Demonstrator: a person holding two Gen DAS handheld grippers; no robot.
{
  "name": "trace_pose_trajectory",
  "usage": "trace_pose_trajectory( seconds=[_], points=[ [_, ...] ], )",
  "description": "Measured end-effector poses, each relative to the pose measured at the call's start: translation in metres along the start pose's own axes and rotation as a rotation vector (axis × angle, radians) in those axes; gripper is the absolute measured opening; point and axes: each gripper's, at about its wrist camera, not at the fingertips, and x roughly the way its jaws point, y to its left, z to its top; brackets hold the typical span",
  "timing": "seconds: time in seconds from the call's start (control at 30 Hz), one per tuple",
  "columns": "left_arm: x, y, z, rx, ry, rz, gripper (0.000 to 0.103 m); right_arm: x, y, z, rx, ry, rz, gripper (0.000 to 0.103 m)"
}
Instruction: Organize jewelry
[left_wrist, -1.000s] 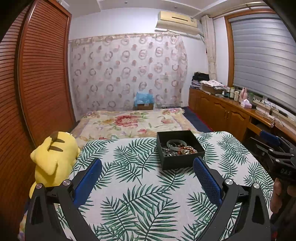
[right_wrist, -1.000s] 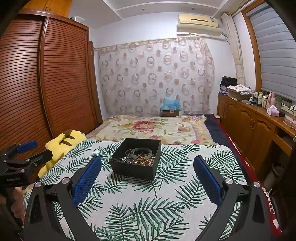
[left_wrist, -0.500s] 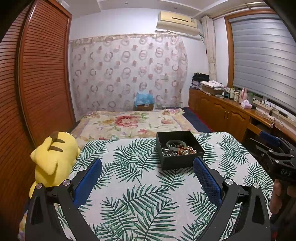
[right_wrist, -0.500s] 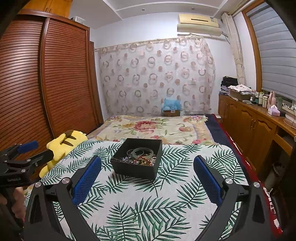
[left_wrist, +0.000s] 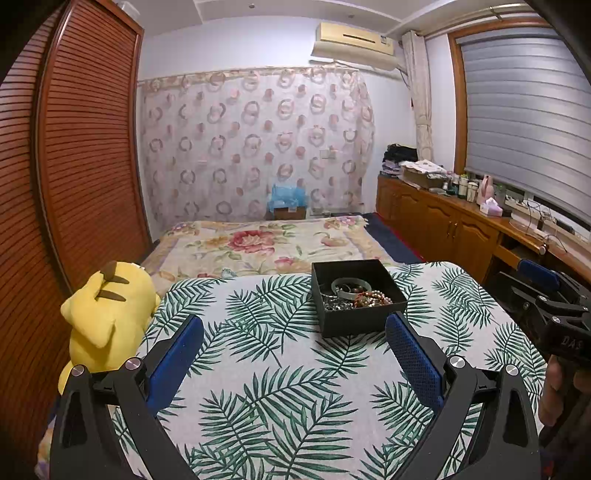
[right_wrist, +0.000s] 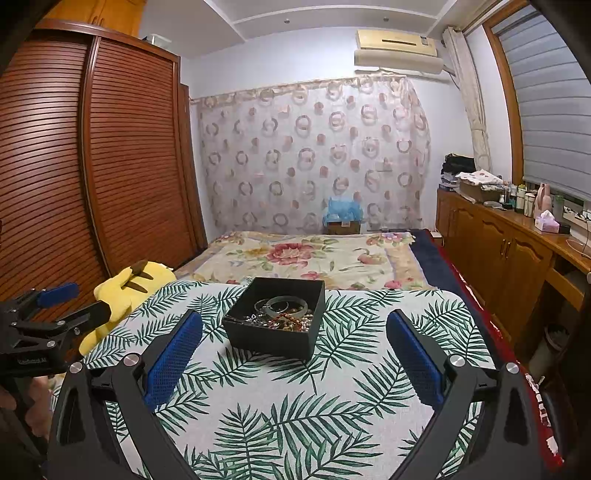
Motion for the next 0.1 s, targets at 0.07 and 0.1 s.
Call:
trace_pose_trajectory(
  seconds=[0.07, 0.1],
  points=[
    [-0.0001, -0.0001, 0.0, 0.001, -0.001, 0.0, 0.095, 0.0, -0.0001, -0.0004, 0.0, 0.0, 0.0, 0.1],
    [0.0001, -0.0001, 0.0001, 0.001, -0.001, 0.0, 0.095, -0.0002, -0.0002, -0.0001, 0.0, -0.001, 0.0, 0.1]
  ],
)
